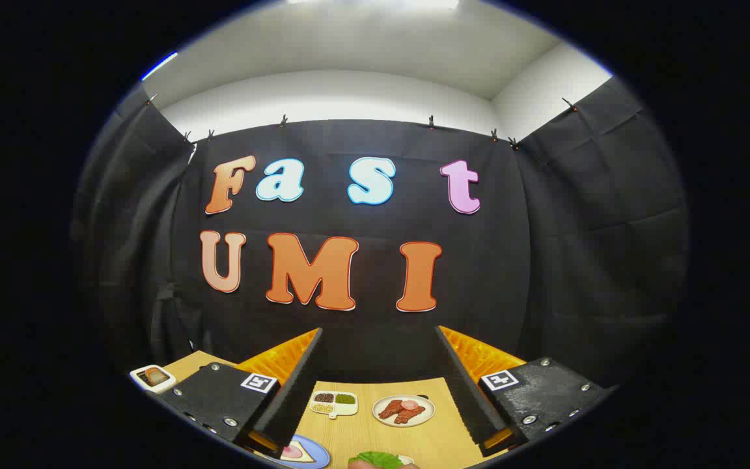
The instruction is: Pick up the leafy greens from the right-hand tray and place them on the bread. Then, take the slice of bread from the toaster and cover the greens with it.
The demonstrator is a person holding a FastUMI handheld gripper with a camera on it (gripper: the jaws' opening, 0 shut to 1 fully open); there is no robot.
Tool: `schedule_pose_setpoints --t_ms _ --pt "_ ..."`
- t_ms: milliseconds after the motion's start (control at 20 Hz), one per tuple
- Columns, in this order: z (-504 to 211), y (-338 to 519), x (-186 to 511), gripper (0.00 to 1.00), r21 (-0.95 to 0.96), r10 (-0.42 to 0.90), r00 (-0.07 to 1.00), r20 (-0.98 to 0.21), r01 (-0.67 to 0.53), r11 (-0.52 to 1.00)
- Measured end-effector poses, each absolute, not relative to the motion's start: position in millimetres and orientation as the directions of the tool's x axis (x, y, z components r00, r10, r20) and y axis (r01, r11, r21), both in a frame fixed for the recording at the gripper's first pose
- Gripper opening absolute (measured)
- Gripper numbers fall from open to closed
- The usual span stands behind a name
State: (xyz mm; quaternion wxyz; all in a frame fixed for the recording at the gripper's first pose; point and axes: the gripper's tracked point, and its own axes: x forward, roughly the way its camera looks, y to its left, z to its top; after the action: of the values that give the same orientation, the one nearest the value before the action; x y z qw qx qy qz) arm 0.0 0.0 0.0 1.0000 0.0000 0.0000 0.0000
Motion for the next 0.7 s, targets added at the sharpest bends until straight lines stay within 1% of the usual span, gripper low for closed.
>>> schedule_pose_setpoints --t_ms 500,700 --pt "-4.1 -1.1 0.3 0.98 0.004 0.022 1.0 -0.019 -0.022 1.0" --pt "0.6 -0.6 1.2 0.98 0.002 0.021 1.0 -0.008 -0.021 1.0"
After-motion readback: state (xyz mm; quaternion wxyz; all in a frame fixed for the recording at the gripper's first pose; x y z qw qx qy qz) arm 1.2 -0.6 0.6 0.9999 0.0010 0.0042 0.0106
